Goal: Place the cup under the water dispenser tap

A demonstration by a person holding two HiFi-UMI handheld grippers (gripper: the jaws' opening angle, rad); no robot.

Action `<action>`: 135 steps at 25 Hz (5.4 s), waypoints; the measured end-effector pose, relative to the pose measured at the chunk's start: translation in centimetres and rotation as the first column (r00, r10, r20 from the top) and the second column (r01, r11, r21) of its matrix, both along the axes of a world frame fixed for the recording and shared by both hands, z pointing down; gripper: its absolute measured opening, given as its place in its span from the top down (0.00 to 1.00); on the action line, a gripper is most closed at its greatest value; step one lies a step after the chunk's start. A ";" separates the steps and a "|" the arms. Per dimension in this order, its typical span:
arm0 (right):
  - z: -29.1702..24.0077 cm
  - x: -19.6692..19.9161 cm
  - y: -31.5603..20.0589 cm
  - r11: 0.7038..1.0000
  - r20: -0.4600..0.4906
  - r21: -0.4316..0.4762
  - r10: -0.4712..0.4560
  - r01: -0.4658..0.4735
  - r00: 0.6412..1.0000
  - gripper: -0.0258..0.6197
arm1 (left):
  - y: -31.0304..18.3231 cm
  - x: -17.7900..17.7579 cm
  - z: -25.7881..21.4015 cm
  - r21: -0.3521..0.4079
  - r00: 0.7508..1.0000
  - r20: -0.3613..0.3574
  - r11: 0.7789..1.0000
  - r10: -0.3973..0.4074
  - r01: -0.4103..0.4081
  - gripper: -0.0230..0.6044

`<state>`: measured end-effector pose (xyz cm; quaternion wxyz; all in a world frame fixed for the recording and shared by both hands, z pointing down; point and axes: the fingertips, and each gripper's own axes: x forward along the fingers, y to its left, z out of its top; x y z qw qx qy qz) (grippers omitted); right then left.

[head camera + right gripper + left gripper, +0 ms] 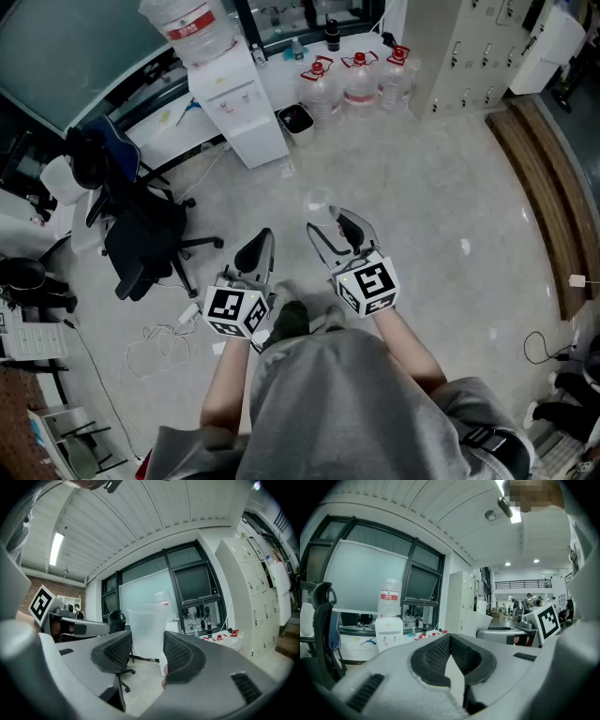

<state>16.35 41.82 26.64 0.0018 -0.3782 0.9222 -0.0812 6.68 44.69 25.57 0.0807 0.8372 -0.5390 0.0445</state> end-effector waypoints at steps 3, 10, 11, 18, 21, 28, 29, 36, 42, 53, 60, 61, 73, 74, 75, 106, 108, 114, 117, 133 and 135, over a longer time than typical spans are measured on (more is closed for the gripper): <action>0.3 -0.5 0.0 1.000 -0.003 0.004 -0.009 0.009 1.000 0.63 | -0.1 -0.4 0.4 -0.002 1.000 -0.003 1.000 0.000 0.000 0.95; 1.0 -3.5 -2.3 1.000 0.006 0.002 -0.020 0.020 1.000 0.63 | -2.5 -3.2 1.6 -0.012 1.000 0.001 1.000 -0.019 0.019 0.95; 1.2 -4.0 -2.8 1.000 0.008 0.002 -0.021 0.021 1.000 0.63 | -3.0 -3.7 1.8 -0.011 1.000 0.002 1.000 -0.021 0.021 0.95; 1.8 -9.1 -7.7 0.999 -0.016 0.019 -0.028 0.028 0.999 0.63 | -8.4 -8.2 2.8 -0.006 1.000 0.000 1.000 -0.023 0.023 0.95; 2.2 -11.9 -10.2 1.000 -0.024 0.013 -0.023 0.023 0.999 0.63 | -11.3 -10.9 3.3 -0.014 1.000 -0.002 1.000 -0.012 0.012 0.95; 2.9 -18.6 -16.3 1.000 -0.034 -0.018 0.018 -0.018 0.999 0.64 | -17.6 -17.9 3.9 -0.042 1.000 -0.017 0.999 0.018 -0.018 0.95; 3.1 -19.5 -16.9 0.999 -0.037 -0.022 0.025 -0.025 0.999 0.64 | -18.4 -18.9 4.0 -0.047 1.000 -0.017 0.999 0.022 -0.023 0.95; 4.4 -23.9 -20.2 0.997 -0.059 -0.041 0.068 -0.071 0.996 0.64 | -22.3 -23.9 4.9 -0.067 0.998 -0.025 0.997 0.049 -0.050 0.95; 5.2 -26.0 -21.9 0.993 -0.069 -0.051 0.100 -0.103 0.993 0.64 | -24.2 -26.0 6.1 -0.085 0.996 -0.030 0.993 0.079 -0.081 0.95; 5.8 -27.2 -25.3 0.988 -0.076 -0.056 0.136 -0.141 0.988 0.63 | -27.9 -27.3 7.6 -0.113 0.993 -0.040 0.987 0.109 -0.113 0.95; 6.5 -27.7 -29.5 0.986 -0.075 -0.046 0.159 -0.162 0.984 0.63 | -32.4 -27.5 8.5 -0.123 0.991 -0.034 0.983 0.130 -0.133 0.95; 6.6 -27.7 -30.2 0.985 -0.075 -0.046 0.161 -0.165 0.984 0.63 | -33.2 -27.5 8.7 -0.125 0.991 -0.034 0.983 0.132 -0.135 0.95; 7.7 -27.3 -40.7 0.979 -0.070 -0.064 0.187 -0.191 0.980 0.63 | -43.6 -27.1 10.2 -0.179 0.986 -0.019 0.970 0.163 -0.164 0.95; 7.8 -27.3 -41.5 0.979 -0.072 -0.066 0.186 -0.190 0.980 0.63 | -44.5 -27.0 10.2 -0.184 0.986 -0.017 0.969 0.166 -0.166 0.95; 7.8 -27.3 -42.3 0.979 -0.073 -0.069 0.184 -0.189 0.980 0.63 | -45.3 -26.9 10.3 -0.190 0.986 -0.015 0.967 0.169 -0.169 0.95; 19.1 -27.3 -55.8 0.946 -0.110 -0.182 0.251 -0.268 0.962 0.63 | -60.5 -26.3 19.6 -0.401 0.949 0.053 0.878 0.309 -0.263 0.95; 20.3 -27.6 -56.0 0.934 -0.120 -0.196 0.280 -0.299 0.953 0.63 | -61.2 -26.6 20.6 -0.414 0.939 0.051 0.863 0.340 -0.290 0.95; 23.9 -29.2 -57.0 0.903 -0.160 -0.213 0.345 -0.374 0.925 0.63 | -62.9 -27.4 23.7 -0.456 0.898 0.046 0.809 0.437 -0.371 0.95; 25.0 -29.9 -57.6 0.884 -0.158 -0.225 0.383 -0.411 0.910 0.63 | -63.3 -27.9 25.3 -0.473 0.871 0.053 0.781 0.488 -0.408 0.95; 34.4 -32.6 -59.4 0.883 -0.260 -0.207 0.366 -0.422 0.894 0.63 | -65.0 -30.7 33.0 -0.521 0.846 0.063 0.740 0.530 -0.425 0.95; 35.9 -32.8 -59.8 0.883 -0.267 -0.203 0.366 -0.424 0.891 0.63 | -65.2 -30.9 34.3 -0.527 0.846 0.069 0.739 0.528 -0.419 0.95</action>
